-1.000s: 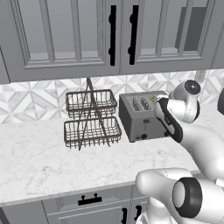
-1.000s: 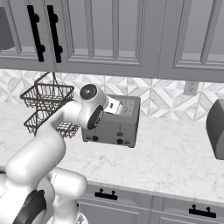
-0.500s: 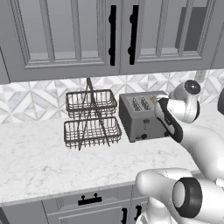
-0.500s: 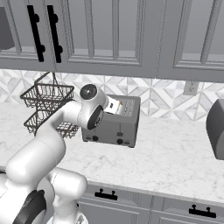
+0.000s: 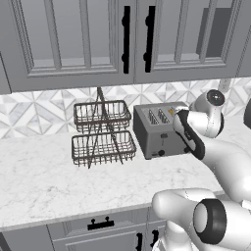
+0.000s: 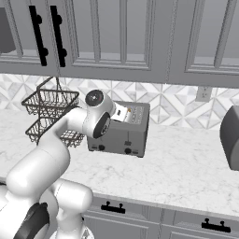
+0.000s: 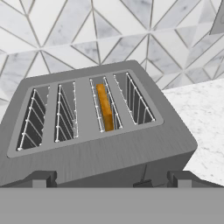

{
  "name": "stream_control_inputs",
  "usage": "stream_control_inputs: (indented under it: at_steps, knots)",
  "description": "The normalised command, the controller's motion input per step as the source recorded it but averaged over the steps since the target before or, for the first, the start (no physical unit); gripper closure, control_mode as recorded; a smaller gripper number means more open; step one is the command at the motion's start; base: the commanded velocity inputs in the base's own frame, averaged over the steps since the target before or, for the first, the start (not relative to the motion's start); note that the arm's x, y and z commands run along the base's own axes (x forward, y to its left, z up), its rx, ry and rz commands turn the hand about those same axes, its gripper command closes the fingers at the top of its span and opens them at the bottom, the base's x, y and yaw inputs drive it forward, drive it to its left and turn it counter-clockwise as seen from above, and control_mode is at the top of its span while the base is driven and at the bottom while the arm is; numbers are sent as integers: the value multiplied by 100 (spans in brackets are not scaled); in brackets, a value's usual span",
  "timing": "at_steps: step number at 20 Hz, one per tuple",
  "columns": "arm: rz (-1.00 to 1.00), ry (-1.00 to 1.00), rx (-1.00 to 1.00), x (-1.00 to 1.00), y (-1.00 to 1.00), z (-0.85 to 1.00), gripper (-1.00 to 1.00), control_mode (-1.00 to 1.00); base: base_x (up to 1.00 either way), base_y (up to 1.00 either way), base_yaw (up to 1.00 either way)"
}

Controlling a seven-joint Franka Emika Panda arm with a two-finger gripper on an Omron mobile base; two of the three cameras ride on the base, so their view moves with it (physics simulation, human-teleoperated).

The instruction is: Start the toaster. Once the lever pops up, take the bread to the plate on the dining counter.

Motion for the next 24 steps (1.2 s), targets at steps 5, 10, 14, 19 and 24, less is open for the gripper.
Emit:
stream_control_inputs:
  at_steps: [5, 10, 14, 19, 24]
  knots:
    - [0, 0, 0, 0, 0, 0, -100, -100, 0, 0, 0]
    - [0, 0, 0, 0, 0, 0, -100, -100, 0, 0, 0]
    - [0, 0, 0, 0, 0, 0, -100, -100, 0, 0, 0]
    - [0, 0, 0, 0, 0, 0, -100, -100, 0, 0, 0]
    - [0, 0, 0, 0, 0, 0, -100, -100, 0, 0, 0]
